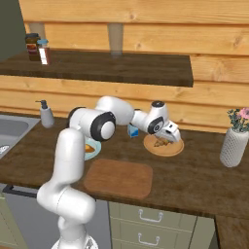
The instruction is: From the different types of pastries on the counter, select a croissant and place it on the cutting board. Then retrieve a jar of jam from the cabinet and place it alongside the croissant on the cutting board.
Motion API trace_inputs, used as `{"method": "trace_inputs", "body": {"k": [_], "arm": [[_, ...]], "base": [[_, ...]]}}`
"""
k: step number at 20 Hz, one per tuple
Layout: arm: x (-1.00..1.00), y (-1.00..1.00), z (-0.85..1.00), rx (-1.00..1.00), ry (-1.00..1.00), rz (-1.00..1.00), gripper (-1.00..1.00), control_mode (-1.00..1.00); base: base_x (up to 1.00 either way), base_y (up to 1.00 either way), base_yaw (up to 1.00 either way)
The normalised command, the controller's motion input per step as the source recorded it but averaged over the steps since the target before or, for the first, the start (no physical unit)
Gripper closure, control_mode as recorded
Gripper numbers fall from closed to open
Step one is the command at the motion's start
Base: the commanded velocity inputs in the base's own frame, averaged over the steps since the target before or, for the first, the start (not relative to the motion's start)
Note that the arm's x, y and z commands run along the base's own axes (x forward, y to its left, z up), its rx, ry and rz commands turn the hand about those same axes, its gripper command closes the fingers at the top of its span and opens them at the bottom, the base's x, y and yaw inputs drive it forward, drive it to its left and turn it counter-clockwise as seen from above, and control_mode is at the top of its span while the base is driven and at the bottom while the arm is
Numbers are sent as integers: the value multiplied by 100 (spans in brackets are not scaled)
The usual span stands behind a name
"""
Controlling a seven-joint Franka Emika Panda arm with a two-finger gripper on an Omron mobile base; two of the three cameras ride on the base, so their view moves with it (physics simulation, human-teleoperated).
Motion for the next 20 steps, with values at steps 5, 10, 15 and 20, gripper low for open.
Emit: {"method": "trace_inputs", "body": {"k": [5, 10, 15, 20], "arm": [[10, -3, -24, 0, 0, 0, -100, -100], [11, 0, -25, 0, 0, 0, -100, -100], [9, -4, 5, 0, -1, 0, 100, -100], [-23, -10, 50, 0, -8, -1, 100, -100]], "base": [[0, 0, 0], [0, 0, 0], [0, 0, 0], [0, 0, 0]]}}
